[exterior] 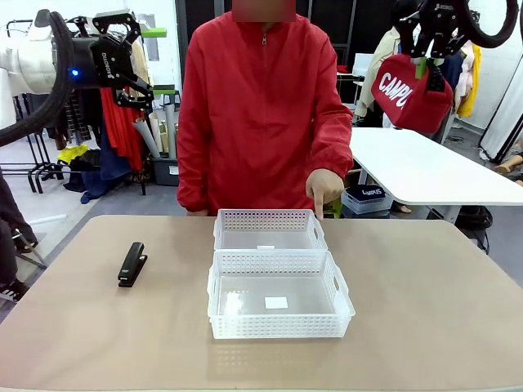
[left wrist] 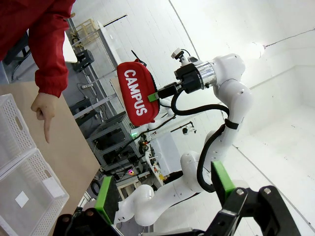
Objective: Distribute items into two baskets.
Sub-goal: Move the picked Pencil pouch towards the Organizing basket indicated by the person, stopping as directed.
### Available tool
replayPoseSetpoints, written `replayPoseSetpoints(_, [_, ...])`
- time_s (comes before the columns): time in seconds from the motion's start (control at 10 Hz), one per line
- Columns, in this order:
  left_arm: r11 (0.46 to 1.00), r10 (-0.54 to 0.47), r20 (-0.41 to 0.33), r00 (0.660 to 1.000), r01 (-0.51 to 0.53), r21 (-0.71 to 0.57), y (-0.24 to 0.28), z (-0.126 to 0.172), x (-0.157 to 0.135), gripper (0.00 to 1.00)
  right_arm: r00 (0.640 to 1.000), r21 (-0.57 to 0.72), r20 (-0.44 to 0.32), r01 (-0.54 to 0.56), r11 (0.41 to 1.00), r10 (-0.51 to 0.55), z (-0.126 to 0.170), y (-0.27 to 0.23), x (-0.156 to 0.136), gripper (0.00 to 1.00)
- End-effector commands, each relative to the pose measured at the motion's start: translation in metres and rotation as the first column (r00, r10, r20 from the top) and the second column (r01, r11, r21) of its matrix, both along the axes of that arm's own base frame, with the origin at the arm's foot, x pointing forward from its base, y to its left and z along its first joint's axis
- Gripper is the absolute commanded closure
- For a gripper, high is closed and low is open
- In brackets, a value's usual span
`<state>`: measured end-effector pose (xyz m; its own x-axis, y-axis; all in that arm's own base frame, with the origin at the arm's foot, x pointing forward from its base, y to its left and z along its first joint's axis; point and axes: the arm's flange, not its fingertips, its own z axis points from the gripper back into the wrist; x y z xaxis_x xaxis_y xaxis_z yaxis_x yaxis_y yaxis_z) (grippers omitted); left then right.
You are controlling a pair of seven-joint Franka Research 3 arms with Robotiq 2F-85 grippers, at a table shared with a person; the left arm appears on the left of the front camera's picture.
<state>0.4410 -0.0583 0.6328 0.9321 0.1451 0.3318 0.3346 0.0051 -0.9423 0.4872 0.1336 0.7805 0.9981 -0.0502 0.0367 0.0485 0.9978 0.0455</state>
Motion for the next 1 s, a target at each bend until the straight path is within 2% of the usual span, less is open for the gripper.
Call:
replayPoseSetpoints(0.0, [1.0,0.002,0.001,1.0,-0.002,-0.003,0.0006,0.0003,-0.0022,0.0,1.0,-0.001,0.005,0.001,1.0,-0.001,0.0023,-0.0003,-0.0026,1.0])
replayPoseSetpoints(0.9, [1.0,0.002,0.001,1.0,-0.002,-0.003,0.0006,0.0003,-0.0022,0.0,1.0,0.0,0.0,0.0,1.0,0.0,0.0,0.0,0.0,1.0])
